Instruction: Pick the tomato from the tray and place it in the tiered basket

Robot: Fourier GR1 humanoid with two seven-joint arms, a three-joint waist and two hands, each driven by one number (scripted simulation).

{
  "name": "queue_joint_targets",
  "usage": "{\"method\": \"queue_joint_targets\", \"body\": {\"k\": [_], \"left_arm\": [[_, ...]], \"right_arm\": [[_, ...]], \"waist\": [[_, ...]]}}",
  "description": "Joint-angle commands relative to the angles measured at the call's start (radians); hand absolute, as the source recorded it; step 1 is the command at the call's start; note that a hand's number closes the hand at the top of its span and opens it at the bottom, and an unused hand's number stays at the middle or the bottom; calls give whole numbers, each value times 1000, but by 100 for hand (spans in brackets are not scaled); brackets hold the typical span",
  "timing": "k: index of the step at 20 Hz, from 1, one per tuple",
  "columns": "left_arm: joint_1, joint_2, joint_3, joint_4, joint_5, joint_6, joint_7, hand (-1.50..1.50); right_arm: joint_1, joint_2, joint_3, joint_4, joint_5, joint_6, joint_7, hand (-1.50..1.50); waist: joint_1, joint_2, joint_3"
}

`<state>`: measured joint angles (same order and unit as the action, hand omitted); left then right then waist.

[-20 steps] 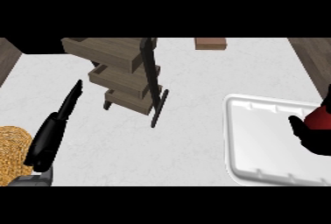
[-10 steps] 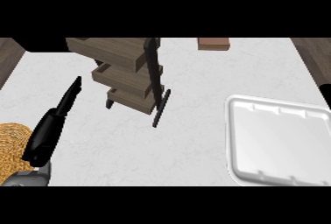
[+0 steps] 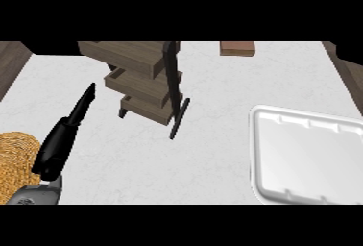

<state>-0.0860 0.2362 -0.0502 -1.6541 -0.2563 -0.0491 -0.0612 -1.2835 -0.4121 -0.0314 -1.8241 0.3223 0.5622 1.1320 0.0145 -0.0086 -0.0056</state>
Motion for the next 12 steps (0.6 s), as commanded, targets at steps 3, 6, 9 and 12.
{"method": "queue_joint_targets", "body": {"k": [3,6,9,12], "left_arm": [[15,19,9,11,12,-27,-40,0],[-9,14,-1,3,-8,-18,-13,0],[-6,-14,-22,-4,-15,-9,5,0],[-31,-25,-22,14,-22,2,7,0]], "right_arm": [[-249,89,30,302,93,-63,153,150],[-339,177,61,448,165,-121,154,150],[-374,212,1,585,184,-175,93,150],[-435,269,-4,743,235,-232,44,150]], "waist": [[17,6,1],[25,9,0],[24,12,2],[30,18,1]]}}
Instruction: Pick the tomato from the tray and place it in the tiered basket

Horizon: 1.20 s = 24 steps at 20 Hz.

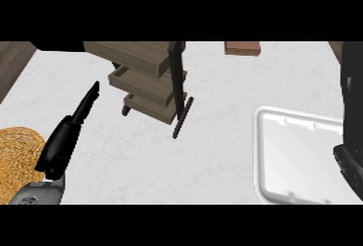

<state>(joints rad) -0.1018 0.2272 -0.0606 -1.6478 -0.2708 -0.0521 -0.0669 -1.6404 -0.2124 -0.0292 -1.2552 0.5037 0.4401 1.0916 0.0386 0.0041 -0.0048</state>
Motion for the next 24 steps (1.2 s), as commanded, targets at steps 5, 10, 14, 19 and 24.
{"method": "queue_joint_targets", "body": {"k": [5,10,14,19,24], "left_arm": [[0,11,16,11,6,-14,-10,0],[-20,24,34,9,20,-29,-14,0],[-71,4,13,9,9,-31,31,0],[-71,-10,3,50,1,-26,-10,0],[-42,-16,-2,19,-23,-2,-6,0]], "right_arm": [[-108,169,-15,333,133,-254,14,150],[-129,210,-45,479,158,-451,-42,150],[-83,211,-78,578,41,-556,-207,-150],[-123,212,-112,641,-19,-723,-340,-150],[-126,183,-135,663,50,-951,-412,-150]], "waist": [[7,6,1],[20,10,0],[30,15,1],[34,19,1],[14,14,2]]}}
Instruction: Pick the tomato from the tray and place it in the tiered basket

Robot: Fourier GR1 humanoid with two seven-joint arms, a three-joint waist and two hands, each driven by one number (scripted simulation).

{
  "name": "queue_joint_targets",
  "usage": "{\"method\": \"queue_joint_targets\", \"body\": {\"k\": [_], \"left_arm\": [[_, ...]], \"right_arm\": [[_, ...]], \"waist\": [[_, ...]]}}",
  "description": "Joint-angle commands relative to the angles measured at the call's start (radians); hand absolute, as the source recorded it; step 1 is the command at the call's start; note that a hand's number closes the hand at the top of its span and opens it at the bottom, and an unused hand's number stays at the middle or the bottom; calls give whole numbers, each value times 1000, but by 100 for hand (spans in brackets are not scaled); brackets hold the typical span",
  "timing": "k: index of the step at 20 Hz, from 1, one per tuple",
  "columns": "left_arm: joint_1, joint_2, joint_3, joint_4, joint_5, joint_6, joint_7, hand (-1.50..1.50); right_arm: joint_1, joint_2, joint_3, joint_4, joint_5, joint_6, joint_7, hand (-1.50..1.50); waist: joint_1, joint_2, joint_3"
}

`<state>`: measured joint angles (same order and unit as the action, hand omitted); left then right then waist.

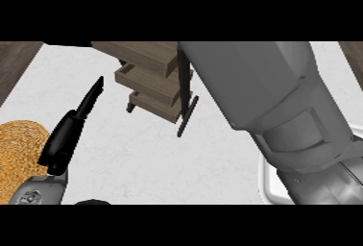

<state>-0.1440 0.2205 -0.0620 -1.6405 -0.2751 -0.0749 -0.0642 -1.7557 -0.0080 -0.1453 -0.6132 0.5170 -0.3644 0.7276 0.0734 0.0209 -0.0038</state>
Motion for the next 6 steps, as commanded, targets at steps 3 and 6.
{"method": "queue_joint_targets", "body": {"k": [3,6], "left_arm": [[53,7,9,-45,3,2,-3,0],[48,-1,31,-4,1,22,1,0]], "right_arm": [[-24,-65,-8,58,107,-246,25,-150],[-12,-179,-21,26,123,-220,91,-150]], "waist": [[-28,-15,1],[-72,-25,3]]}}
